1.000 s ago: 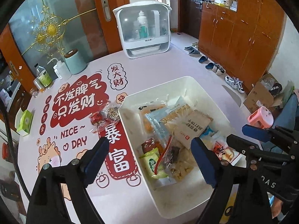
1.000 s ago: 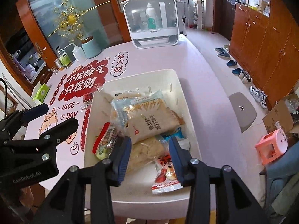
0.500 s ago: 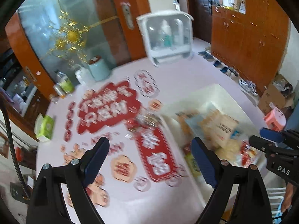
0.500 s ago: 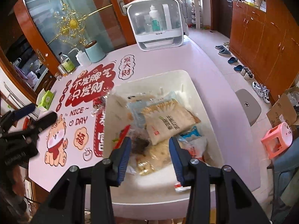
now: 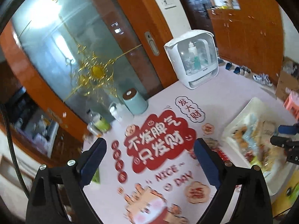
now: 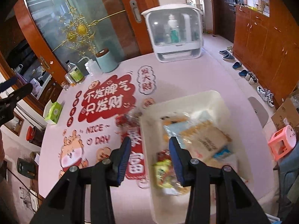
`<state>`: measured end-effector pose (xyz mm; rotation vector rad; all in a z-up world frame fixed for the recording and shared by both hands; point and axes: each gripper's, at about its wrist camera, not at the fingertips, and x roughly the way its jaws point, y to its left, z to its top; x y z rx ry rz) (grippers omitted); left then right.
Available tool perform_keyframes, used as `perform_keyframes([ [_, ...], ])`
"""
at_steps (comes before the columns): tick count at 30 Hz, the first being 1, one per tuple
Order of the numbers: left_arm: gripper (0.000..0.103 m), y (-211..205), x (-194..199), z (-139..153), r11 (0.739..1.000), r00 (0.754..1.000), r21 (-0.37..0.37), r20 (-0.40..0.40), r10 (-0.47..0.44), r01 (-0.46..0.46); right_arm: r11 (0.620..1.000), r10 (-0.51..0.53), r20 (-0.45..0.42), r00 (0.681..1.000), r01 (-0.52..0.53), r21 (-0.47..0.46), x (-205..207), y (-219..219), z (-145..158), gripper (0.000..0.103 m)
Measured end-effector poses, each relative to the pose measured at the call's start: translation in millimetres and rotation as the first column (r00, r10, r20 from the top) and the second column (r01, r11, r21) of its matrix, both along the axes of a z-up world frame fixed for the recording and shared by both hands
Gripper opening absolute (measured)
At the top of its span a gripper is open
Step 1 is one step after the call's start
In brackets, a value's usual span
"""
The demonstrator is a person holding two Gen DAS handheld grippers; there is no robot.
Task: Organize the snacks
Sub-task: 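Withdraw both grippers from the tray toward the red candy and nut bag, then grasp clear nut bag with right gripper while left gripper reaches red-wrapped candy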
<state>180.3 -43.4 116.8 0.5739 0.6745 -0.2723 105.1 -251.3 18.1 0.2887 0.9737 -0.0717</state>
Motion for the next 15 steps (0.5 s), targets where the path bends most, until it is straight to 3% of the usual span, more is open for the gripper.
perform_keyframes([
  [3,0.094,7,29,-17,0.999,0.998,0.010,-0.038,-0.045,0.046,1.000,0.016,-0.003,1.000,-0.016,-0.025,26,23,1,0.043],
  [6,0.094,9,63,-57,0.999,0.989,-0.008,-0.142,-0.050,0.049,0.996,0.056,-0.031,0.998,-0.058,-0.068,61,41,-10,0.044],
  [11,0.094,2,99,-125,1.000,0.969,-0.013,-0.246,-0.004,0.000,0.976,0.184,-0.106,0.977,-0.195,-0.102,126,51,-41,0.044],
  [15,0.094,-11,117,-171,0.998,0.945,-0.031,-0.325,0.038,-0.051,0.958,0.263,-0.201,0.944,-0.280,-0.060,172,41,-70,0.044],
])
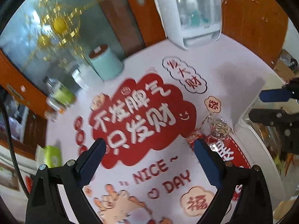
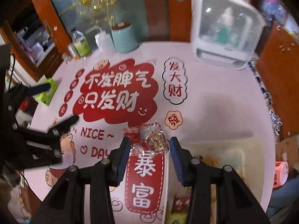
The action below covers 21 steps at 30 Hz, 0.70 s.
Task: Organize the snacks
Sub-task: 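Grasp clear nut bag with right gripper while left gripper reaches red-wrapped candy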
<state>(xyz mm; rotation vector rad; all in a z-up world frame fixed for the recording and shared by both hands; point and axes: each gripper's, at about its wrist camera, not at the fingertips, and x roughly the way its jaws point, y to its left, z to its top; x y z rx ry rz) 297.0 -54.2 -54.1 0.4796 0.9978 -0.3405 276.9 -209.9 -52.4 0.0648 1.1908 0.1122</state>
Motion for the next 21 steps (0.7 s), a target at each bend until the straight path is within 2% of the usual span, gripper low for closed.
perform_keyframes([
  [4,0.094,-12,18,-40,0.996,0.992,-0.015,-0.093,0.090,-0.092,0.995,0.095,-0.093,0.991,-0.095,-0.001,35,-7,-31,0.044],
  [7,0.094,-18,28,-64,0.987,0.976,-0.021,-0.154,0.152,-0.157,0.987,0.163,-0.186,0.969,-0.162,0.018,54,-10,-64,0.044],
  [11,0.094,-24,40,-95,0.971,0.943,-0.024,-0.248,0.223,-0.236,0.969,0.245,-0.274,0.930,-0.244,0.039,69,-7,-98,0.044],
  [14,0.090,-26,49,-116,0.953,0.907,-0.020,-0.314,0.279,-0.301,0.957,0.290,-0.325,0.900,-0.278,0.085,76,-6,-118,0.044],
  [17,0.090,-24,56,-136,0.936,0.868,-0.014,-0.378,0.321,-0.352,0.948,0.318,-0.370,0.873,-0.288,0.137,84,-7,-135,0.044],
  [19,0.089,-20,58,-139,0.920,0.853,-0.041,-0.391,0.345,-0.390,0.941,0.339,-0.392,0.855,-0.301,0.156,85,-5,-144,0.044],
  [21,0.089,-17,60,-142,0.913,0.844,-0.032,-0.394,0.363,-0.407,0.931,0.363,-0.401,0.841,-0.312,0.188,85,-2,-150,0.044],
])
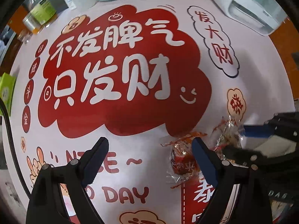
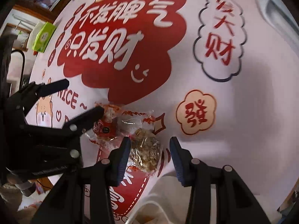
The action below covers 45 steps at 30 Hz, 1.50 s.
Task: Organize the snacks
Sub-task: 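Grasp clear nut bag with right gripper while left gripper reaches red-wrapped candy, then grasp red-wrapped candy with left gripper while right gripper lifts the nut bag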
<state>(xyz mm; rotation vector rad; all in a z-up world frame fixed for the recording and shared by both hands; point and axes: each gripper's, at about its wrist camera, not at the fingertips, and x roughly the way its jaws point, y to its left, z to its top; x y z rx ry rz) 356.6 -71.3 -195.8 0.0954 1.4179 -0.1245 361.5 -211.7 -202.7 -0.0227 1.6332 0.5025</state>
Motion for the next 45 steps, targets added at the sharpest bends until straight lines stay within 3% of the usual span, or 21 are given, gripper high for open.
perform_keyframes([
  [3,0.089,2,1,-2,1.000,1.000,0.007,-0.005,0.009,-0.009,0.999,0.025,-0.058,0.998,-0.024,0.023,-4,6,-12,0.044],
  [6,0.089,3,1,-1,1.000,1.000,0.006,-0.013,0.011,-0.010,0.998,0.051,-0.041,0.998,-0.050,0.031,-8,8,-9,0.042],
  [10,0.089,-4,-3,1,1.000,1.000,-0.006,-0.015,-0.005,0.005,0.999,-0.041,-0.001,0.999,0.041,-0.001,-5,-12,-1,0.042],
  [15,0.089,-24,-7,-5,1.000,0.999,0.002,-0.026,-0.030,0.030,0.981,-0.192,0.045,0.980,0.190,0.044,-2,-45,15,0.042],
  [23,0.089,-60,-25,-18,0.987,0.989,0.062,-0.049,-0.143,0.146,0.964,-0.262,0.100,0.960,0.256,0.075,-16,-72,30,0.042],
  [28,0.089,-63,-32,-12,0.980,0.979,0.032,-0.055,-0.194,0.196,0.959,-0.276,0.127,0.953,0.265,0.098,-18,-73,37,0.042],
  [36,0.089,-71,-36,-25,0.948,0.950,0.076,-0.077,-0.304,0.309,0.956,-0.289,0.149,0.946,0.276,0.101,-19,-73,42,0.042],
  [37,0.087,-72,-35,-25,0.949,0.950,0.066,-0.074,-0.304,0.308,0.957,-0.287,0.154,0.946,0.274,0.098,-20,-73,42,0.042],
  [39,0.065,-73,-29,-27,0.953,0.951,0.008,-0.080,-0.300,0.301,0.960,-0.277,0.170,0.946,0.265,0.089,-21,-70,44,0.042],
  [42,0.049,-73,-30,-24,0.959,0.956,0.009,-0.078,-0.282,0.284,0.962,-0.272,0.199,0.942,0.261,0.081,-23,-67,49,0.042],
  [45,0.048,-54,-27,-23,0.971,0.968,0.013,-0.076,-0.237,0.239,0.957,-0.289,0.234,0.928,0.275,0.090,-27,-67,58,0.042],
])
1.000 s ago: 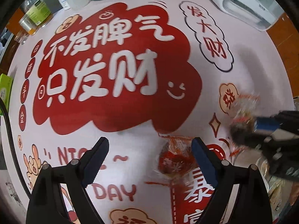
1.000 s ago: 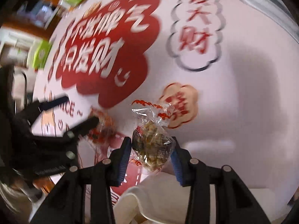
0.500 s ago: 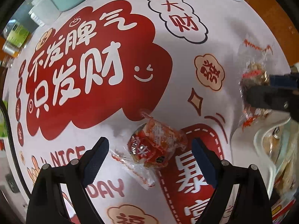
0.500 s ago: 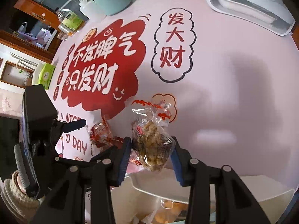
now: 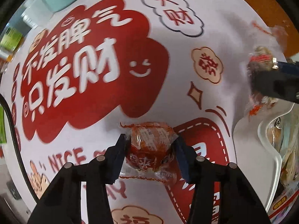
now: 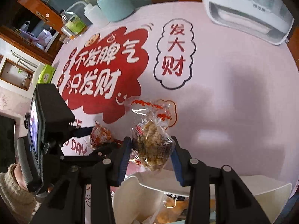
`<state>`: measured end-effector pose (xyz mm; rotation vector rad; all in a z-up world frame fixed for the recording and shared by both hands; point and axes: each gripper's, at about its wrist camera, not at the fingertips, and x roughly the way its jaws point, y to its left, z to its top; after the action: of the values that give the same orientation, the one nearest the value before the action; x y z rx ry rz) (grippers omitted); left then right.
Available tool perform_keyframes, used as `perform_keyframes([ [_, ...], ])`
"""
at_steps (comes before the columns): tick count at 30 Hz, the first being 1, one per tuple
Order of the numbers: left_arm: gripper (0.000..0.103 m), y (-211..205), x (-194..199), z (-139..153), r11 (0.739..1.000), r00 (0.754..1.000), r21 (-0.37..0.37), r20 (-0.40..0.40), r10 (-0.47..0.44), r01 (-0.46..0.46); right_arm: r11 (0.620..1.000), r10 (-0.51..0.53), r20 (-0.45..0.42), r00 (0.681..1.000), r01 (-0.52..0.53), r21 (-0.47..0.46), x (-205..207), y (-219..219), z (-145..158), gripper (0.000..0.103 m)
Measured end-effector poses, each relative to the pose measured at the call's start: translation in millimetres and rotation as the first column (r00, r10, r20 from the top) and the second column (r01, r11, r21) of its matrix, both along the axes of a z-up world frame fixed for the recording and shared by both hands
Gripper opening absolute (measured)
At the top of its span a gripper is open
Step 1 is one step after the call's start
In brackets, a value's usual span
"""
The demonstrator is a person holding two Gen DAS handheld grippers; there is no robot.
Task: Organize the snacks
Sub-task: 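Grasp red-wrapped candy with left gripper while right gripper lifts the nut bag, then carry red candy and nut bag over the tray and open both grippers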
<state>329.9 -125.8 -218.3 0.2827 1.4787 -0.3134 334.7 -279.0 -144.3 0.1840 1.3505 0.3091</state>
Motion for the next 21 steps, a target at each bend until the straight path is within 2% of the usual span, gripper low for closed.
perform_keyframes([
  [2,0.048,9,-2,12,0.999,0.999,-0.017,0.017,0.037,-0.037,1.000,-0.014,0.020,1.000,0.014,0.011,-4,-1,8,0.042],
  [5,0.048,26,-11,43,0.996,0.996,-0.060,0.046,0.070,-0.067,0.999,-0.043,0.080,0.996,0.045,-0.025,-12,-2,27,0.041],
  [8,0.048,31,-26,80,0.994,0.994,-0.102,0.097,0.056,-0.046,0.995,-0.097,0.113,0.989,0.094,0.029,-27,-7,50,0.041],
  [10,0.048,30,-42,112,0.991,0.990,-0.136,0.138,0.028,-0.009,0.993,-0.116,0.141,0.983,0.114,0.024,-39,-6,66,0.041],
  [14,0.048,30,-60,156,0.982,0.977,-0.179,0.211,-0.022,0.060,0.989,-0.145,0.200,0.969,0.143,0.022,-72,-1,100,0.041],
  [18,0.048,18,-93,198,0.966,0.962,-0.219,0.262,-0.077,0.137,0.983,-0.183,0.249,0.951,0.185,0.016,-115,1,130,0.041],
  [21,0.048,6,-120,224,0.944,0.948,-0.254,0.289,-0.135,0.211,0.972,-0.228,0.282,0.932,0.235,0.010,-157,-2,151,0.041],
])
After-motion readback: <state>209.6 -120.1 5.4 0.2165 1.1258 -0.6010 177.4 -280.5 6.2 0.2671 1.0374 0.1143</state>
